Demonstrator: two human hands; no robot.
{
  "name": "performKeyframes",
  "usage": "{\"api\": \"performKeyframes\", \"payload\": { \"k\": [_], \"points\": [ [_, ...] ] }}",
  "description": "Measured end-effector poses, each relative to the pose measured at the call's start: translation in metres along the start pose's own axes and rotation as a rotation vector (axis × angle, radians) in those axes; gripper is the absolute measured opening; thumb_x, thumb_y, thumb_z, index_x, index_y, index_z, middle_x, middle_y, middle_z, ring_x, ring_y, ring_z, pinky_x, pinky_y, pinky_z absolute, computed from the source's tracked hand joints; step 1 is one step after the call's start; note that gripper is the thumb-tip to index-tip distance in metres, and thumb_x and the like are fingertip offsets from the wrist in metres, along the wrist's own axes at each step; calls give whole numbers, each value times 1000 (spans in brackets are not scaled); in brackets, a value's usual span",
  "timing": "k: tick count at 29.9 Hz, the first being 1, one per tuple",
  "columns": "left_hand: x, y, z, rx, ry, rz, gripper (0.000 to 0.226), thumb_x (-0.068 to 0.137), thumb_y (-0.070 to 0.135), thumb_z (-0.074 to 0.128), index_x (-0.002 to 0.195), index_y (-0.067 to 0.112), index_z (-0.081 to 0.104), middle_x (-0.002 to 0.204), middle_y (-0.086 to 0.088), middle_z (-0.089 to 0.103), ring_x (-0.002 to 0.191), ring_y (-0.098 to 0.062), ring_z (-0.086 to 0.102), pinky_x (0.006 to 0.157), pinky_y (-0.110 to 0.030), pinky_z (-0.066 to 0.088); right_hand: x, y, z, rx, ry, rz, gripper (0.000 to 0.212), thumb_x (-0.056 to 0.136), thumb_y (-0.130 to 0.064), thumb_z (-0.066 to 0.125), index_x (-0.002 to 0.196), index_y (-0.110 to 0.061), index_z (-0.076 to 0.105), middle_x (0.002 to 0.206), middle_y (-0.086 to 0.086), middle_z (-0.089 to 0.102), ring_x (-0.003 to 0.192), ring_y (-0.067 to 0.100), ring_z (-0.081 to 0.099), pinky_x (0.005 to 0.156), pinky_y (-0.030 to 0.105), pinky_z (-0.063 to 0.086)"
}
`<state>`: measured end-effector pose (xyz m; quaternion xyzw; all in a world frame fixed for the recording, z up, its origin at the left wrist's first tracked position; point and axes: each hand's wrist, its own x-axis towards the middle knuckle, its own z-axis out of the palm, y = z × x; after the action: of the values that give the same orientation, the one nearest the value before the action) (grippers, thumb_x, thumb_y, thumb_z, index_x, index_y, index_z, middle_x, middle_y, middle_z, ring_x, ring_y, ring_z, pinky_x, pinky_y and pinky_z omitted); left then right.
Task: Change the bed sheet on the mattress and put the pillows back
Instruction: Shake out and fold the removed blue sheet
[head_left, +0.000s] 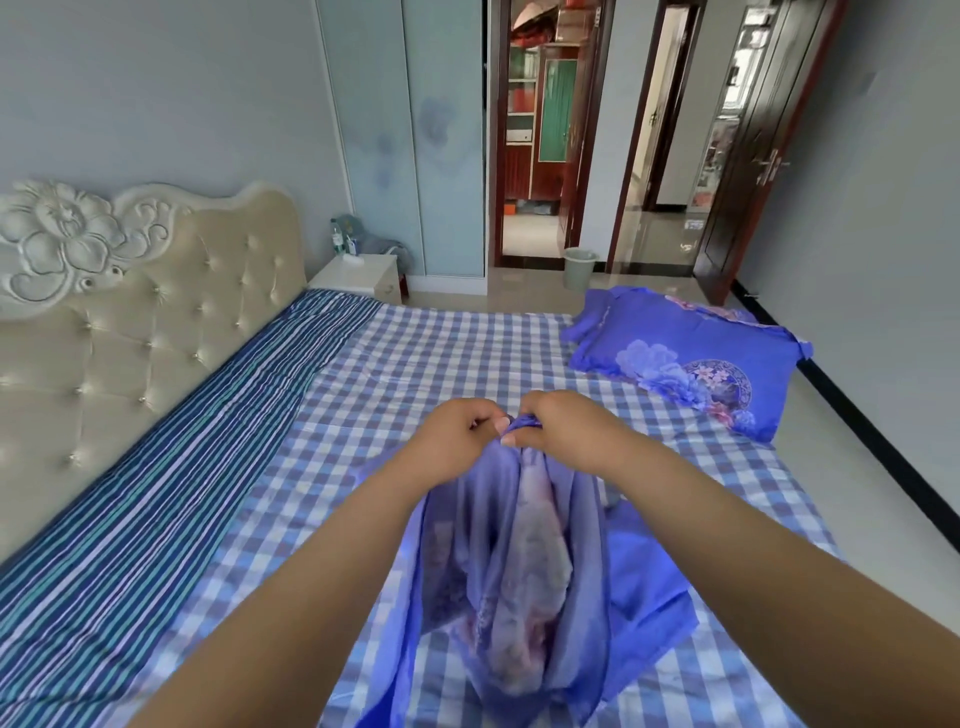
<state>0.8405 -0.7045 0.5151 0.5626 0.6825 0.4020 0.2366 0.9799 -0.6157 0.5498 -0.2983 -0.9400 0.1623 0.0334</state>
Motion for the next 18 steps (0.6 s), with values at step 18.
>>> {"api": "performKeyframes", "payload": {
  "k": [18],
  "points": [
    [-27,-42,4,287,293,-205,19,80,3,49,89,19,45,83,0,57,71,-22,53,61,-30,35,-8,-16,-18,116,334,6,37,94,-27,51,63,-17,36,59,-4,41,67,23,45,58,35,32]
  ]
}}
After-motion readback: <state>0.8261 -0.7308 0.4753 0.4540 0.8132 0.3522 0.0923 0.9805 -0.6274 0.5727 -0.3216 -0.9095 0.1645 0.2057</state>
